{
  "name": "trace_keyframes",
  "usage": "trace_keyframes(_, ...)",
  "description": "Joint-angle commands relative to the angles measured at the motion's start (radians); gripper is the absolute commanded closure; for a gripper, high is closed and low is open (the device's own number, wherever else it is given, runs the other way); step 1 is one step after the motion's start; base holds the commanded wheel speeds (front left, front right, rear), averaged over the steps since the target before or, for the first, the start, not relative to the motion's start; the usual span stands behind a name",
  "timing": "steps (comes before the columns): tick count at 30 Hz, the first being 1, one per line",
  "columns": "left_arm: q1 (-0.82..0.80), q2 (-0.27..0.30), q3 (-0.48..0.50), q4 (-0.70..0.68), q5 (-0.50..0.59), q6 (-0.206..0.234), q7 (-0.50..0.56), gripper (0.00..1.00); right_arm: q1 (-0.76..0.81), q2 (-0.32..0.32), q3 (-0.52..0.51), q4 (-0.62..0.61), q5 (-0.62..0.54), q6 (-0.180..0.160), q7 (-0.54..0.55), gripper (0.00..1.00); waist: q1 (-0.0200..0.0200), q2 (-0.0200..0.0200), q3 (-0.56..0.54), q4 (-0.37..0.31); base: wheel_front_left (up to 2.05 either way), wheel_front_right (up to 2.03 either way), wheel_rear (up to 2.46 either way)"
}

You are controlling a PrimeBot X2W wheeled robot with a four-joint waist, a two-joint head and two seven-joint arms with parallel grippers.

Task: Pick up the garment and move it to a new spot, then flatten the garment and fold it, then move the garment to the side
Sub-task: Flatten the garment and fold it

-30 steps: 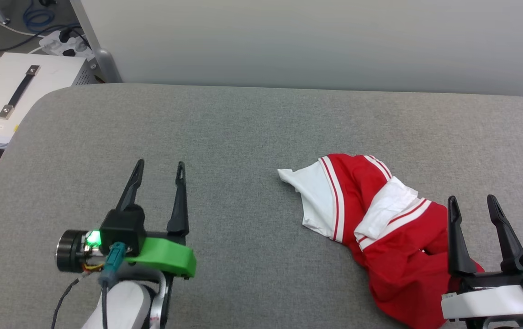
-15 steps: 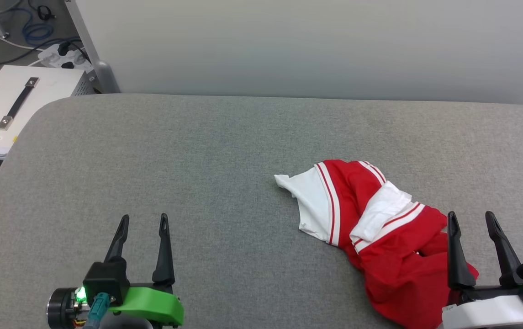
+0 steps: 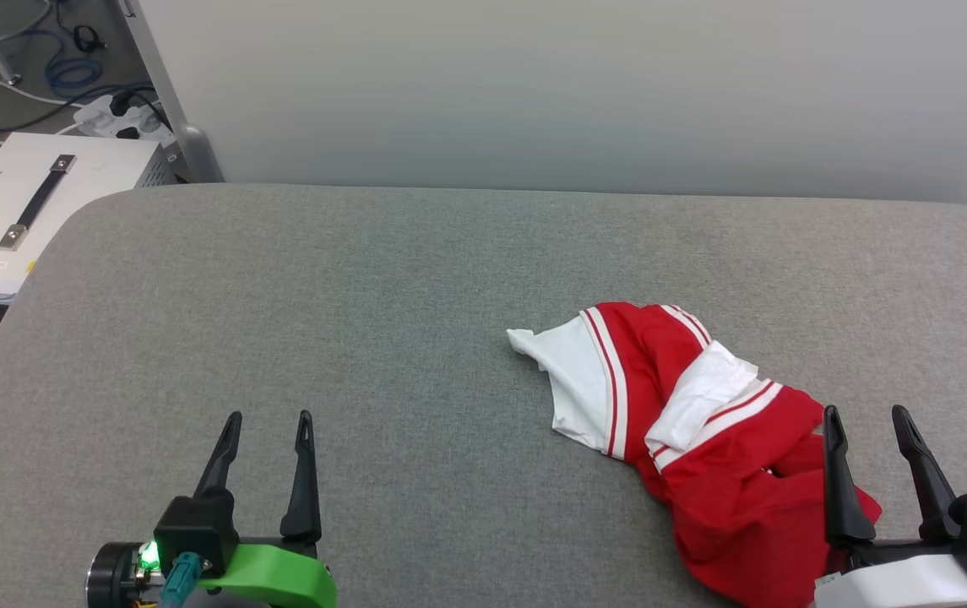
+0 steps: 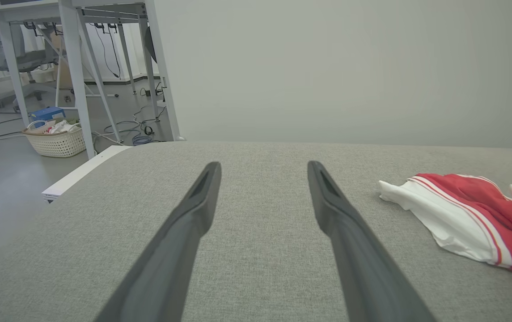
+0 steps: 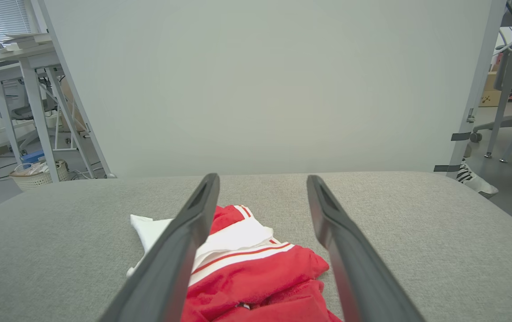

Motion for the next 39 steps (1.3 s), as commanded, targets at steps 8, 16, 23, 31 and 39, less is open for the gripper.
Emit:
trace_keyframes(8, 0.015, -0.022, 0.030, 0.014, 0.026, -0.031, -0.006, 0.00, 0.016, 0.000, 0.002, 0.011, 0.006, -0.001, -0.005, 0.00, 0.0000, -0.0001, 0.000, -0.003, 0.00, 0.00, 0.00)
trace_keyframes(16, 0.015, -0.031, 0.045, 0.023, 0.038, -0.042, -0.006, 0.00, 0.015, 0.000, 0.003, 0.013, 0.008, -0.001, -0.005, 0.00, 0.0000, -0.0001, 0.000, -0.003, 0.00, 0.00, 0.00)
trace_keyframes(23, -0.045, -0.028, 0.033, 0.041, 0.073, -0.060, -0.006, 0.00, 0.006, 0.000, 0.000, 0.010, 0.010, -0.001, -0.005, 0.00, 0.0000, -0.0001, 0.016, 0.003, 0.00, 0.00, 0.00)
trace_keyframes(31, -0.309, 0.033, -0.022, 0.075, 0.080, -0.112, -0.006, 0.00, -0.022, 0.000, 0.014, 0.000, 0.005, -0.001, -0.005, 0.00, 0.0000, -0.0001, 0.059, -0.019, 0.00, 0.00, 0.00)
trace_keyframes(39, -0.603, 0.142, -0.209, 0.243, -0.022, -0.131, -0.002, 0.00, -0.062, 0.000, 0.021, -0.005, 0.002, -0.001, -0.005, 0.00, 0.0000, -0.0001, 0.121, -0.070, 0.00, 0.00, 0.00)
